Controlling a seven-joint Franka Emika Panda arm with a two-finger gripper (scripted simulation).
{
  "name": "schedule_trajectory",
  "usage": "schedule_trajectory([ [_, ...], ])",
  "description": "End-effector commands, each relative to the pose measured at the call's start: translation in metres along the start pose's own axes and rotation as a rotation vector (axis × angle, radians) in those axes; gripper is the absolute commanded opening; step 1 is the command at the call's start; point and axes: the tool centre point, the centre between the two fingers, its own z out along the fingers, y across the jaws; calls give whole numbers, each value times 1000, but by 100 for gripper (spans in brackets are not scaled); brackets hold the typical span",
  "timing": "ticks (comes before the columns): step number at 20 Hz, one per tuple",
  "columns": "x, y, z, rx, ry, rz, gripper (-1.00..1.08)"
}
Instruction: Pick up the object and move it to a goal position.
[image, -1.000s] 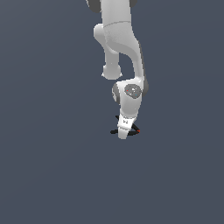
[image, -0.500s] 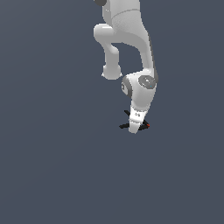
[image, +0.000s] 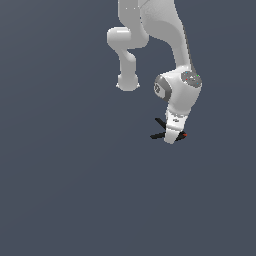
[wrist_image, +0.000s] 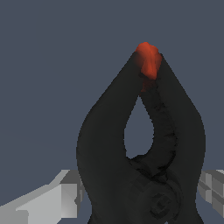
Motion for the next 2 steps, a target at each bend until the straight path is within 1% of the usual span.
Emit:
schedule_trajectory([
  [1,5,-2,-4,0,1,3,-100],
  [2,5,-2,-4,0,1,3,-100],
])
